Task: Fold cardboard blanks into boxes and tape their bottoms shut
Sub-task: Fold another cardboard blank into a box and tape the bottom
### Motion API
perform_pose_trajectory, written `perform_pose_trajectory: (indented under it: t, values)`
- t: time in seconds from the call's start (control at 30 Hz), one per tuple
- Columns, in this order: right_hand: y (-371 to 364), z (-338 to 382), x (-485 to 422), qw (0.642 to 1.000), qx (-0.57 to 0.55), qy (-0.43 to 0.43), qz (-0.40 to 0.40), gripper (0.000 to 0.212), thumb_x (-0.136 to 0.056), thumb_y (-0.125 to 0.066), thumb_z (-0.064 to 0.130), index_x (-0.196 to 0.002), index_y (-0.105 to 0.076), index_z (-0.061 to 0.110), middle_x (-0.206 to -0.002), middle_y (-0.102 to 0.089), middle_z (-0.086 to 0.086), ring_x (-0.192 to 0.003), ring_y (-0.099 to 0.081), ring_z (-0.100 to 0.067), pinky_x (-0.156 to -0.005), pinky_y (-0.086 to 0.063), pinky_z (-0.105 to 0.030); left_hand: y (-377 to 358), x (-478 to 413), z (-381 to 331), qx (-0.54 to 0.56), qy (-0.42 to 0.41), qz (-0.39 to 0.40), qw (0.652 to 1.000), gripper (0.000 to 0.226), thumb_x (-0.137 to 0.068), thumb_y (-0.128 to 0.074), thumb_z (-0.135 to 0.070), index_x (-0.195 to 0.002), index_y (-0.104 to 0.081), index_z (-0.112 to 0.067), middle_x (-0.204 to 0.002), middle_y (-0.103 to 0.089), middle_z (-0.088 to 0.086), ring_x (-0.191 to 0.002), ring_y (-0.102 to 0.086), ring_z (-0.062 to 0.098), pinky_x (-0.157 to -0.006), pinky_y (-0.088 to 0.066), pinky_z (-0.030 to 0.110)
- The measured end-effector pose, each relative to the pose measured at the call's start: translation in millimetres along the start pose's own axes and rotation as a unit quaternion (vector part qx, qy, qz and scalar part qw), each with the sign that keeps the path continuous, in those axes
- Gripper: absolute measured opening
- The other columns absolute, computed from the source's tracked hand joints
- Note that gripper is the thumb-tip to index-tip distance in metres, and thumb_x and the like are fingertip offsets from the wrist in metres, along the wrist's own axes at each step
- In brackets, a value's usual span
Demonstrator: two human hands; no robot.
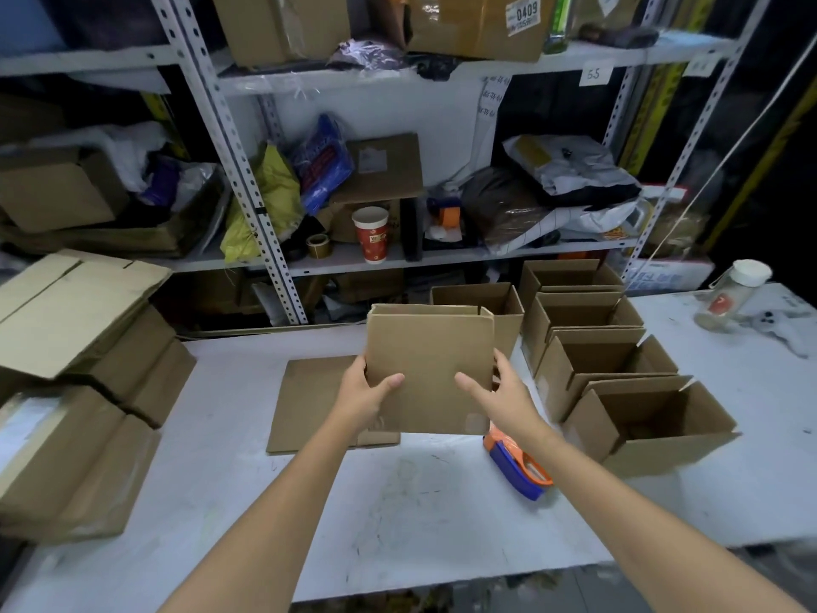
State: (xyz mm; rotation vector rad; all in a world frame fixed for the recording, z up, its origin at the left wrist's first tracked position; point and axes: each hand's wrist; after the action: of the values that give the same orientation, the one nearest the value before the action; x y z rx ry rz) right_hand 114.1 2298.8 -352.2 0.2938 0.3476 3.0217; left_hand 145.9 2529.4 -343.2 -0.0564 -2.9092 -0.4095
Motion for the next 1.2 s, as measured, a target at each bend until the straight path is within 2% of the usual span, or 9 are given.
perform_pose_trajectory:
  t: [0.07, 0.17, 0.23, 0.33, 0.43, 0.53, 0.7, 0.87, 1.2]
  values:
    - [6.7, 12.2, -6.0, 0.999, -0.029, -0.038, -0.001, 0.062, -0.087, -0.058, 0.066, -0.137, -0.048, 0.031, -0.128, -0.059, 0.015, -0.116, -0.058, -0.008, -0.085, -0.049, -0.021, -5.1, -2.5, 3.4, -0.015, -0.013, 0.010, 1.000, 0.061, -0.089, -0.073, -0.011, -0.143, -0.046, -0.021, -0.123, -0.060, -0.009, -0.109, -0.059, 0.009, -0.076, -0.050, 0.013]
    - [15.9, 25.8, -18.2, 0.989, -0.029, -0.143, -0.038, 0.070, -0.094, -0.041, 0.069, -0.146, -0.041, 0.021, -0.141, -0.050, -0.001, -0.128, -0.048, -0.021, -0.101, -0.041, -0.036, -16.1, -7.6, 8.4, -0.030, -0.022, 0.023, 0.999, 0.077, -0.086, -0.071, 0.003, -0.150, -0.039, -0.024, -0.137, -0.056, -0.003, -0.127, -0.054, 0.017, -0.082, -0.052, 0.013]
    - [21.6, 19.5, -26.6, 0.985, -0.016, -0.163, -0.056, 0.063, -0.094, -0.042, 0.069, -0.136, -0.046, 0.022, -0.142, -0.051, -0.005, -0.123, -0.050, -0.025, -0.097, -0.042, -0.037, -24.7, -9.7, 5.4, -0.022, -0.018, 0.037, 0.999, 0.085, -0.086, -0.073, 0.000, -0.155, -0.030, -0.026, -0.145, -0.050, -0.004, -0.132, -0.049, 0.017, -0.095, -0.052, 0.022]
    - [28.0, 2.8, -36.5, 0.987, -0.004, -0.144, -0.065, 0.050, -0.092, -0.045, 0.068, -0.116, -0.050, 0.025, -0.125, -0.060, -0.003, -0.107, -0.055, -0.016, -0.095, -0.049, -0.035, -35.4, -14.7, -5.4, 0.012, 0.012, 0.052, 0.999, 0.093, -0.085, -0.074, -0.043, -0.158, -0.018, -0.032, -0.150, -0.036, -0.012, -0.137, -0.040, 0.014, -0.112, -0.042, 0.042]
    - [38.8, -10.1, -45.1, 0.992, 0.005, -0.106, -0.072, 0.076, -0.082, -0.044, 0.079, -0.137, -0.050, 0.026, -0.133, -0.058, 0.003, -0.123, -0.054, -0.019, -0.104, -0.049, -0.042, -47.4, -29.3, -12.8, 0.027, 0.049, 0.064, 0.996, 0.103, -0.069, -0.064, -0.079, -0.155, -0.027, -0.035, -0.154, -0.041, -0.007, -0.140, -0.042, 0.021, -0.113, -0.040, 0.049]
    - [50.1, -18.2, -55.7, 0.993, 0.016, -0.088, -0.076, 0.105, -0.063, -0.044, 0.093, -0.149, -0.040, 0.033, -0.149, -0.048, 0.003, -0.136, -0.046, -0.024, -0.108, -0.045, -0.051, -62.5, -48.7, -12.1, 0.028, 0.035, 0.084, 0.995, 0.081, -0.081, -0.068, -0.064, -0.151, -0.037, -0.035, -0.144, -0.054, -0.006, -0.132, -0.052, 0.019, -0.110, -0.045, 0.047]
    - [66.4, -26.6, -84.5, 0.991, 0.035, -0.107, -0.067, 0.081, -0.086, -0.059, 0.065, -0.154, -0.029, 0.034, -0.159, -0.034, 0.002, -0.145, -0.035, -0.027, -0.113, -0.038, -0.050, -88.7, -75.3, -13.2, 0.040, 0.057, 0.080, 0.994, 0.077, -0.091, -0.068, -0.041, -0.155, -0.027, -0.032, -0.152, -0.045, 0.001, -0.137, -0.046, 0.024, -0.111, -0.043, 0.047]
    - [79.7, -56.7, -116.7, 0.991, 0.043, -0.128, -0.026, 0.090, -0.078, -0.075, 0.059, -0.153, -0.033, 0.034, -0.154, -0.043, 0.002, -0.140, -0.042, -0.026, -0.109, -0.043, -0.052, -114.4, -100.6, 5.4, 0.021, 0.074, 0.071, 0.995, 0.073, -0.093, -0.068, -0.034, -0.154, -0.029, -0.031, -0.149, -0.044, -0.005, -0.136, -0.043, 0.021, -0.105, -0.044, 0.039]
    - [81.8, -77.0, -159.8, 0.989, 0.052, -0.126, -0.053, 0.091, -0.080, -0.078, 0.051, -0.155, -0.028, 0.034, -0.160, -0.033, 0.000, -0.145, -0.033, -0.028, -0.113, -0.038, -0.054, -133.0, -137.8, 9.8, 0.012, 0.084, 0.071, 0.994, 0.067, -0.097, -0.064, -0.026, -0.154, -0.031, -0.027, -0.152, -0.044, 0.000, -0.137, -0.042, 0.023, -0.098, -0.039, 0.030]
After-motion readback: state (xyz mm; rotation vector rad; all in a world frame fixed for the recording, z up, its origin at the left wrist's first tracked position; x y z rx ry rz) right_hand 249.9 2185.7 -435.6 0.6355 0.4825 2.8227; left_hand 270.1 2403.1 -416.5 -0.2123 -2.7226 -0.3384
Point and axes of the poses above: each hand's wrist, its own x-axis away from the middle knuckle, its own y-axis out of the back of the hand, z = x × y
